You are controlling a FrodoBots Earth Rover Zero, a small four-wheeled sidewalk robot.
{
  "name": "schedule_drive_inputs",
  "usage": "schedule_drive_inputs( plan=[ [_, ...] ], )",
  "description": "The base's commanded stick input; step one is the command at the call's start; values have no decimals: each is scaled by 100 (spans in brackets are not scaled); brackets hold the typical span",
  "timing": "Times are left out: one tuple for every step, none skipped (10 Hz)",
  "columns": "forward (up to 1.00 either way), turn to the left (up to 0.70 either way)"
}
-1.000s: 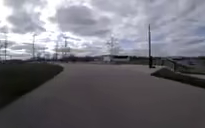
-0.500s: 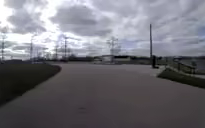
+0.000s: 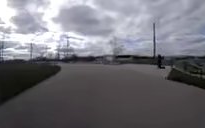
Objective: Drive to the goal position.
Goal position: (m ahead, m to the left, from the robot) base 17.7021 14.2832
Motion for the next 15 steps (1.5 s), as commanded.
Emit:
schedule_drive_inputs(
  plan=[
    [99,2],
    [99,2],
    [99,2],
    [99,0],
    [99,0],
    [99,2],
    [99,2],
    [99,2],
    [99,1],
    [99,1],
    [99,2],
    [99,2],
    [99,0],
    [99,0],
    [99,1]
  ],
)
